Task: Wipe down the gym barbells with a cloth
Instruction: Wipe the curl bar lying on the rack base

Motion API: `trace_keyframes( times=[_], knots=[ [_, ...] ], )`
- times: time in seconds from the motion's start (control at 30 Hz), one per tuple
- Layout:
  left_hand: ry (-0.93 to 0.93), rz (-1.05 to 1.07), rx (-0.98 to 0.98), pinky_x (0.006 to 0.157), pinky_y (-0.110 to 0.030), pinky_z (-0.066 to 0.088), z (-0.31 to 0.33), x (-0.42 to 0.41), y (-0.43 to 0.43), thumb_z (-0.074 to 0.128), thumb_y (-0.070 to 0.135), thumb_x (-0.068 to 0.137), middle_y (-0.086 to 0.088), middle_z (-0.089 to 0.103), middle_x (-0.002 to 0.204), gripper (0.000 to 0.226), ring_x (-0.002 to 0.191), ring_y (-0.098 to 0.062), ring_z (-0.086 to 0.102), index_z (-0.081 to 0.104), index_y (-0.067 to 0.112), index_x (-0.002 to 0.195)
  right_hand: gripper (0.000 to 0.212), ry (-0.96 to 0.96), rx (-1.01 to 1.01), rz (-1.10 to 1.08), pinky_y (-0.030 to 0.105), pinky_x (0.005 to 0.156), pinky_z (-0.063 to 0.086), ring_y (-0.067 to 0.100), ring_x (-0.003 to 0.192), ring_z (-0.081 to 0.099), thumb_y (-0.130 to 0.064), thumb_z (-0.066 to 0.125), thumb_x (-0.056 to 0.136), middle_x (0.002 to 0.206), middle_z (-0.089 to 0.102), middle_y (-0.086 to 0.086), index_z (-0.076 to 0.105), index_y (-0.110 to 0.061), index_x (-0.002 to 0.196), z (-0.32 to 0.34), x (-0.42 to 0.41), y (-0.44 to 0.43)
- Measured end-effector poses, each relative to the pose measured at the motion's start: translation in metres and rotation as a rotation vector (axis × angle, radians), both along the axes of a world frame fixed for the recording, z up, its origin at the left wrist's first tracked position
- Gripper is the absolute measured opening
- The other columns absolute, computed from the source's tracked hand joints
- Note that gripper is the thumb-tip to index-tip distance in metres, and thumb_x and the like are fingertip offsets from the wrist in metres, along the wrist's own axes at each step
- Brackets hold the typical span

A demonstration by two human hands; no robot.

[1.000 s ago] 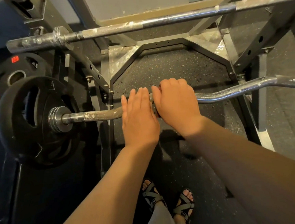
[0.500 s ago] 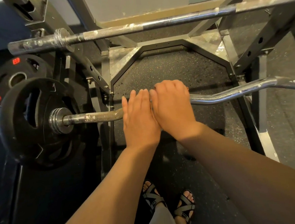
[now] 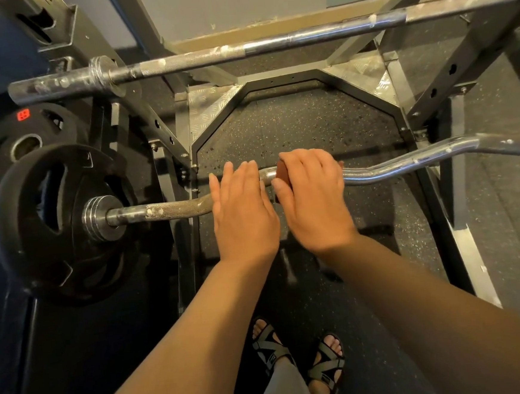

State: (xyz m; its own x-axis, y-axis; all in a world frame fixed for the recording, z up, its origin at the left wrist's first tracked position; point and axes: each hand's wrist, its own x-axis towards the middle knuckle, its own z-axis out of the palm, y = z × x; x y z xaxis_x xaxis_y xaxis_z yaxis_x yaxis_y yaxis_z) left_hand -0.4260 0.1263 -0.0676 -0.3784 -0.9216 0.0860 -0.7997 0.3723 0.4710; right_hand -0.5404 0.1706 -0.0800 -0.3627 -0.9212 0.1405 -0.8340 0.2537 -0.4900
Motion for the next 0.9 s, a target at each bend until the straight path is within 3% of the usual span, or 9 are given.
trace_keyframes(
  times=[0.1, 0.2, 0.27, 0.33, 0.43, 0.53, 0.67, 0.8, 0.9],
  knots=[
    [0.013, -0.011, 0.010, 0.129, -0.043, 0.000, 0.001, 0.001, 0.001, 0.035, 0.022, 0.108, 0.000, 0.045, 0.156, 0.044, 0.155, -0.019, 0.019, 0.044, 0.015, 0.150, 0.033, 0.025, 0.005, 0.075, 0.037, 0.101, 0.039, 0.019, 0.112, 0.049, -0.041, 0.040, 0.105, 0.117, 0.057, -0.003, 0.057, -0.021, 0.124, 0.003, -0.033, 0.009],
    [0.008, 0.009, -0.010, 0.129, -0.041, -0.001, 0.000, -0.001, 0.002, 0.036, 0.022, 0.109, 0.000, 0.043, 0.157, 0.044, 0.155, -0.019, 0.019, 0.044, 0.016, 0.151, 0.035, 0.039, 0.071, -0.194, 0.029, 0.084, 0.033, 0.017, 0.090, 0.050, -0.041, 0.027, 0.107, 0.090, 0.052, -0.007, 0.056, -0.026, 0.095, 0.006, -0.051, 0.014],
    [0.005, 0.002, -0.023, 0.128, -0.039, -0.004, 0.000, -0.004, 0.003, 0.036, 0.022, 0.109, -0.001, 0.041, 0.159, 0.044, 0.156, -0.019, 0.016, 0.042, 0.015, 0.153, 0.041, 0.119, 0.104, -0.255, 0.032, 0.083, 0.033, 0.021, 0.087, 0.049, -0.040, 0.020, 0.107, 0.085, 0.050, -0.006, 0.054, -0.026, 0.088, 0.007, -0.037, 0.007],
    [-0.009, -0.041, -0.033, 0.127, -0.037, -0.007, -0.001, -0.008, 0.002, 0.036, 0.020, 0.109, -0.003, 0.038, 0.161, 0.045, 0.156, -0.019, 0.013, 0.040, 0.013, 0.154, 0.038, 0.106, 0.058, -0.187, 0.039, 0.090, 0.038, 0.024, 0.096, 0.050, -0.038, 0.025, 0.106, 0.094, 0.055, -0.003, 0.058, -0.022, 0.095, 0.004, -0.016, -0.002],
    [-0.020, -0.094, -0.037, 0.127, -0.036, -0.008, -0.002, -0.010, -0.001, 0.037, 0.021, 0.109, -0.006, 0.037, 0.162, 0.046, 0.157, -0.019, 0.012, 0.040, 0.011, 0.154, 0.033, -0.041, -0.005, -0.043, 0.046, 0.106, 0.032, 0.027, 0.120, 0.044, -0.037, 0.039, 0.102, 0.121, 0.055, 0.003, 0.058, -0.016, 0.119, -0.004, -0.001, -0.005],
    [-0.012, -0.109, -0.038, 0.127, -0.036, -0.008, -0.001, -0.008, -0.001, 0.040, 0.017, 0.107, -0.005, 0.037, 0.161, 0.047, 0.156, -0.019, 0.013, 0.040, 0.012, 0.154, 0.037, -0.005, -0.008, 0.088, 0.044, 0.107, 0.035, 0.025, 0.122, 0.044, -0.039, 0.043, 0.103, 0.128, 0.054, 0.001, 0.054, -0.017, 0.131, -0.001, -0.020, 0.006],
    [0.003, -0.097, -0.037, 0.128, -0.039, -0.003, -0.001, -0.009, 0.000, 0.039, 0.019, 0.108, -0.004, 0.041, 0.159, 0.046, 0.156, -0.021, 0.016, 0.041, 0.013, 0.153, 0.026, 0.060, 0.013, -0.061, 0.033, 0.098, 0.036, 0.019, 0.105, 0.046, -0.042, 0.043, 0.105, 0.110, 0.052, -0.005, 0.055, -0.022, 0.117, 0.001, -0.055, 0.035],
    [0.001, -0.070, -0.043, 0.128, -0.042, -0.002, -0.002, -0.014, 0.003, 0.036, 0.022, 0.110, -0.004, 0.039, 0.160, 0.046, 0.156, -0.021, 0.015, 0.039, 0.012, 0.155, 0.041, 0.010, -0.004, -0.255, 0.054, 0.122, 0.018, 0.031, 0.132, 0.039, -0.039, 0.040, 0.105, 0.129, 0.050, 0.009, 0.052, -0.009, 0.131, -0.006, -0.027, 0.035],
    [-0.011, -0.065, -0.053, 0.128, -0.042, -0.001, -0.003, -0.017, 0.005, 0.034, 0.024, 0.110, -0.006, 0.039, 0.160, 0.047, 0.156, -0.022, 0.015, 0.039, 0.010, 0.154, 0.047, -0.071, -0.005, -0.255, 0.057, 0.124, 0.007, 0.033, 0.133, 0.037, -0.041, 0.034, 0.101, 0.129, 0.049, 0.011, 0.054, -0.008, 0.129, -0.006, -0.011, 0.019]
  ],
)
